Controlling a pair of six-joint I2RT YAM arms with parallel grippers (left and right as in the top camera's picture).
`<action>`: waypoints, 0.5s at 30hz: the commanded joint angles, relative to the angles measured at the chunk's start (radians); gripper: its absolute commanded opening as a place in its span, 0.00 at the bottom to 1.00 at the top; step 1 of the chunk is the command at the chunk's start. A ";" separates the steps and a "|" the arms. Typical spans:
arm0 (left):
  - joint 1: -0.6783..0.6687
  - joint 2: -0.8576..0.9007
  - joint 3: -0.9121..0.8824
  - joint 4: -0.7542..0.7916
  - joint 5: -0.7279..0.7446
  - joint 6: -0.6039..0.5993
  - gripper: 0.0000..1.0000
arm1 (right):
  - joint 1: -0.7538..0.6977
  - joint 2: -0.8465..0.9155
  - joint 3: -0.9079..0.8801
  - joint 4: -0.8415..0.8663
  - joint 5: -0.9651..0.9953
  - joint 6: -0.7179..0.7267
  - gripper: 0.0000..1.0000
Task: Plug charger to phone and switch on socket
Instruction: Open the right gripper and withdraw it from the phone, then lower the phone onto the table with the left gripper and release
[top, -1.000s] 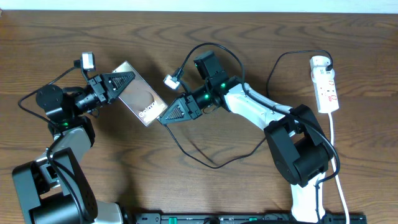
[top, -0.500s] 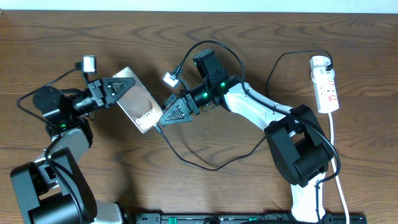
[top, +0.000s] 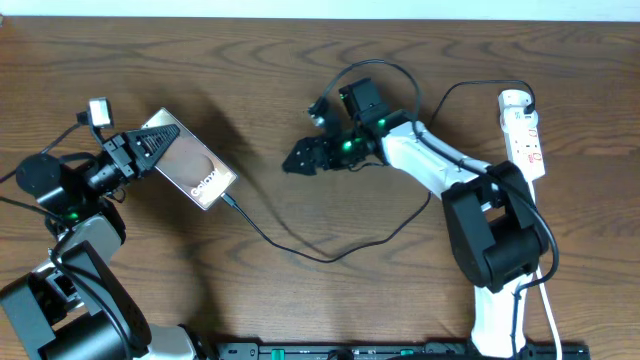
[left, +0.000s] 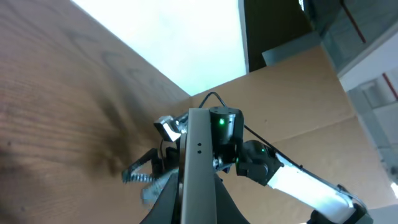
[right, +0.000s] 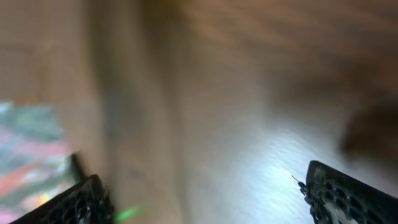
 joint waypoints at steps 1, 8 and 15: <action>0.001 -0.002 -0.015 -0.130 -0.026 0.129 0.07 | -0.027 -0.018 0.013 -0.063 0.257 0.066 0.99; 0.001 -0.002 -0.055 -0.607 -0.240 0.437 0.07 | -0.047 -0.023 0.029 -0.119 0.319 0.081 0.99; 0.001 -0.002 -0.055 -0.981 -0.522 0.641 0.07 | -0.045 -0.031 0.096 -0.192 0.415 0.080 0.99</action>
